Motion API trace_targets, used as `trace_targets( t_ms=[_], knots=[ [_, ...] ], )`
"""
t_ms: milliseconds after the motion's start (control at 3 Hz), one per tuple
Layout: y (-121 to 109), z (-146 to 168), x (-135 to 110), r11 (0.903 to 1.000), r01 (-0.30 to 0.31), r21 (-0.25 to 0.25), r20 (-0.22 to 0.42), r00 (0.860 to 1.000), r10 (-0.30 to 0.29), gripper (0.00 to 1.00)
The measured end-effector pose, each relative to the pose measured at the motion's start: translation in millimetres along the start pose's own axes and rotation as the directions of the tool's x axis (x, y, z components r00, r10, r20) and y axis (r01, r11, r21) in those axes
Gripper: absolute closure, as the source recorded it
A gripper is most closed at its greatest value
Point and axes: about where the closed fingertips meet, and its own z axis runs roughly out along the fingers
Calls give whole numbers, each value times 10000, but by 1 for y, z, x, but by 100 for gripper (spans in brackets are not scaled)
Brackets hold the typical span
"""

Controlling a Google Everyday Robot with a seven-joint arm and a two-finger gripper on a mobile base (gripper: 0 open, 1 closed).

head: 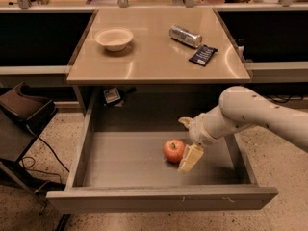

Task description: Pick apple from top drawer and place on counter

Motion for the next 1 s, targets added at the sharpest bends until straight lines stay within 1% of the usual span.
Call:
trace_targets(
  t_ms=[333, 667, 1000],
  knots=[
    [0, 15, 4, 9991, -56, -432, 356, 9993, 71, 0],
    [-2, 38, 4, 9937, 2, -1117, 809, 9967, 89, 0],
    [-2, 41, 6, 9932, -22, -1160, 828, 9965, 119, 0]
  ],
)
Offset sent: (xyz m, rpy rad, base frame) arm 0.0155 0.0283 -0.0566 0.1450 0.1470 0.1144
